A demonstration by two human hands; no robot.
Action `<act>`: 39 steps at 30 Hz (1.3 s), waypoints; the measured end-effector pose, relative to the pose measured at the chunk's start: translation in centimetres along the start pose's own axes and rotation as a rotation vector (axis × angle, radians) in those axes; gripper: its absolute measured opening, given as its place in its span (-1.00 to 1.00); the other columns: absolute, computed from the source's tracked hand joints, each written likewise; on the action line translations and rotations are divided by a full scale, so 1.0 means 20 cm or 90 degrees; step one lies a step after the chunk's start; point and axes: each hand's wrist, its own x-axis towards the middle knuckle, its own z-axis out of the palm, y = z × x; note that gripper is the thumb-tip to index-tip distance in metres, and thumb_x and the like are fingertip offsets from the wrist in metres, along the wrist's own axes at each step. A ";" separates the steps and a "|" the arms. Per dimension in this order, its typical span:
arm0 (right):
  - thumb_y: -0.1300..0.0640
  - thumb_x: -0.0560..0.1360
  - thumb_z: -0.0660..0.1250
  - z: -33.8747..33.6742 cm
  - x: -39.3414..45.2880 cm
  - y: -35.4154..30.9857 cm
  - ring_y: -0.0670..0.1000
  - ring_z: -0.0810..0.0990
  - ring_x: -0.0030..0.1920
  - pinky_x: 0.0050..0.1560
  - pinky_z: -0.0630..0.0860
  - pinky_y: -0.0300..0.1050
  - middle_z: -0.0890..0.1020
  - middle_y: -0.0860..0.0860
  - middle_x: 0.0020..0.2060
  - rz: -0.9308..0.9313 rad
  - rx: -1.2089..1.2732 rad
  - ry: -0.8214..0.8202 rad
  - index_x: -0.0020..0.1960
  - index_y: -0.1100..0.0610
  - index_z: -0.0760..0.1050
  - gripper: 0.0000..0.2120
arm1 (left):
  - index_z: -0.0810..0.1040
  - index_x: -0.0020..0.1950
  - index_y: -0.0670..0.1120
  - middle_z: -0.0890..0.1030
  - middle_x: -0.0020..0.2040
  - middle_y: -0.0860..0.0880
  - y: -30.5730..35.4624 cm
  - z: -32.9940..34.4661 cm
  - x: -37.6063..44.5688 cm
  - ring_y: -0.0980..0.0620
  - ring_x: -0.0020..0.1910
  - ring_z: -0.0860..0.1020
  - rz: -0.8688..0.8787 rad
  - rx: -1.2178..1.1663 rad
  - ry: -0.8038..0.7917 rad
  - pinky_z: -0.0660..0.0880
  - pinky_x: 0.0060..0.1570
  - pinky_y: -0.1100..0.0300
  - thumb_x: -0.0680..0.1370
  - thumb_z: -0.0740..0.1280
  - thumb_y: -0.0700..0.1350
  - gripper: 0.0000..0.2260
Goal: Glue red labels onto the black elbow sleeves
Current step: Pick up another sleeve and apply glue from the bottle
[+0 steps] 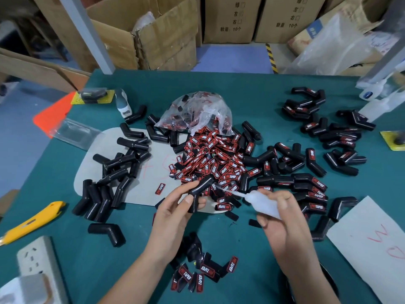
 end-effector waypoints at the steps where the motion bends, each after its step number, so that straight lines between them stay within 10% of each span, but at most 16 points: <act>1: 0.02 0.59 0.31 0.00 0.00 0.01 -0.02 0.49 -0.20 -0.18 0.49 -0.21 0.65 0.14 0.18 0.022 0.006 0.002 0.02 0.08 0.55 -0.87 | 0.66 0.35 -0.06 0.71 0.08 -0.22 0.00 0.00 0.00 -0.13 0.12 0.69 -0.001 -0.003 0.002 0.61 0.13 0.13 0.59 0.44 -0.06 -0.67; 6: 0.09 0.51 0.42 -0.01 0.02 0.02 -0.09 0.55 -0.16 -0.15 0.56 -0.25 0.70 0.05 0.13 0.053 0.017 0.017 0.33 0.09 0.55 -0.60 | 0.65 0.35 -0.09 0.71 0.05 -0.23 0.00 -0.01 0.01 -0.11 0.09 0.70 -0.009 -0.032 0.006 0.62 0.10 0.15 0.59 0.43 -0.08 -0.67; 18: 0.13 0.53 0.40 -0.04 -0.02 -0.03 -0.07 0.29 -0.41 -0.47 0.24 -0.27 0.50 -0.01 -0.24 -0.103 -0.061 0.067 0.12 -0.07 0.55 -0.80 | 0.66 0.37 -0.07 0.71 0.13 -0.24 0.01 0.02 0.00 -0.12 0.13 0.70 -0.021 -0.048 -0.025 0.62 0.16 0.14 0.57 0.48 -0.10 -0.64; 23: -0.12 0.35 0.50 -0.03 -0.07 -0.04 0.03 0.58 -0.15 -0.18 0.53 -0.16 0.63 -0.10 -0.03 -0.218 -0.267 0.161 0.11 -0.24 0.60 -0.67 | 0.66 0.37 0.00 0.71 0.19 -0.19 0.00 0.01 -0.01 -0.14 0.17 0.70 -0.011 -0.002 -0.008 0.60 0.18 0.14 0.52 0.52 -0.04 -0.59; 26: -0.02 0.45 0.41 0.01 -0.10 -0.04 -0.26 0.60 -0.01 -0.06 0.53 -0.42 0.60 -0.32 0.05 -0.360 -0.377 0.124 0.17 -0.35 0.56 -0.65 | 0.66 0.37 -0.02 0.68 0.23 -0.24 0.00 0.01 -0.01 -0.18 0.19 0.70 0.002 0.003 -0.007 0.60 0.20 0.14 0.52 0.52 -0.04 -0.59; 33: -0.26 0.59 0.36 0.01 -0.08 -0.01 -0.09 0.59 -0.03 -0.15 0.54 0.01 0.55 -0.26 0.03 -0.410 -0.471 0.101 0.21 -0.07 0.51 -0.68 | 0.68 0.34 -0.04 0.60 0.25 -0.37 0.00 0.00 0.01 -0.19 0.16 0.70 0.017 0.013 0.004 0.60 0.20 0.12 0.48 0.54 -0.04 -0.58; 39: -0.27 0.61 0.33 0.03 -0.08 -0.02 -0.15 0.58 0.00 -0.12 0.52 -0.17 0.55 -0.37 0.07 -0.438 -0.515 0.085 0.21 -0.10 0.49 -0.70 | 0.70 0.31 -0.05 0.56 0.28 -0.41 -0.01 0.00 0.01 -0.19 0.13 0.70 0.027 0.009 -0.002 0.59 0.20 0.13 0.47 0.54 -0.06 -0.60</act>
